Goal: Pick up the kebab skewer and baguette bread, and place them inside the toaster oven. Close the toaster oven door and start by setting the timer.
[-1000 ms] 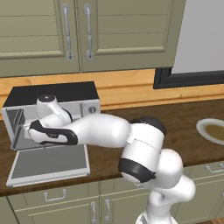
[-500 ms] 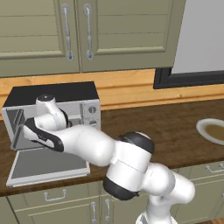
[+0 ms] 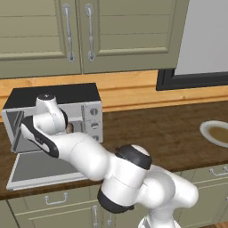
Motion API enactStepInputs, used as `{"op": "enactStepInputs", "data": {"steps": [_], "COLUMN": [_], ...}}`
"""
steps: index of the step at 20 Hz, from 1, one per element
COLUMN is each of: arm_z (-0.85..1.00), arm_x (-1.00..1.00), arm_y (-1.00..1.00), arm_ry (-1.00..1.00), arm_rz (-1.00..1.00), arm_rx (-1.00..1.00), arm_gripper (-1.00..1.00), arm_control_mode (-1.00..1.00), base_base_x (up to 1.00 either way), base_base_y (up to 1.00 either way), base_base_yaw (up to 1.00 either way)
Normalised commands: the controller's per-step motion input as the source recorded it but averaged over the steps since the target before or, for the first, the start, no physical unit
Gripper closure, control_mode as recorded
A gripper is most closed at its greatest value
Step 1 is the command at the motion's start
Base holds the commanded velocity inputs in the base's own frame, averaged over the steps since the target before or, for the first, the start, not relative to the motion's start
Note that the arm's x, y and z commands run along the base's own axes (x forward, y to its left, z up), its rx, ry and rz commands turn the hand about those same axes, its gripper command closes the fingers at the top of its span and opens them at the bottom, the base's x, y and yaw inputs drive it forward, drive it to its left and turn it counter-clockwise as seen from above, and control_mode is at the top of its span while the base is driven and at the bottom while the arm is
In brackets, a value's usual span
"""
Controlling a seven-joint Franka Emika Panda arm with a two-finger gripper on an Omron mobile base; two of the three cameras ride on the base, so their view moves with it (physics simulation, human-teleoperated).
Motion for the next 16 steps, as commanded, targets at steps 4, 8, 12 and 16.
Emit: {"op": "enactStepInputs", "data": {"steps": [4,8,12,16], "arm_z": [0.21,0.04,0.00,0.00], "arm_x": [-0.35,-0.41,-0.79,-0.76], "arm_y": [-0.05,-0.19,-0.47,-0.62], "arm_ry": [0.00,0.00,0.00,0.04], "arm_rz": [0.00,0.00,0.00,-0.09], "arm_rx": [0.00,0.00,0.00,0.00], "arm_gripper": [-1.00,-1.00,-1.00,-1.00], "arm_control_mode": [-1.00,-1.00,-1.00,-1.00], "base_base_x": [0.00,0.00,0.00,0.00], "base_base_y": [0.00,0.00,0.00,0.00], "base_base_yaw": [0.00,0.00,0.00,0.00]}}
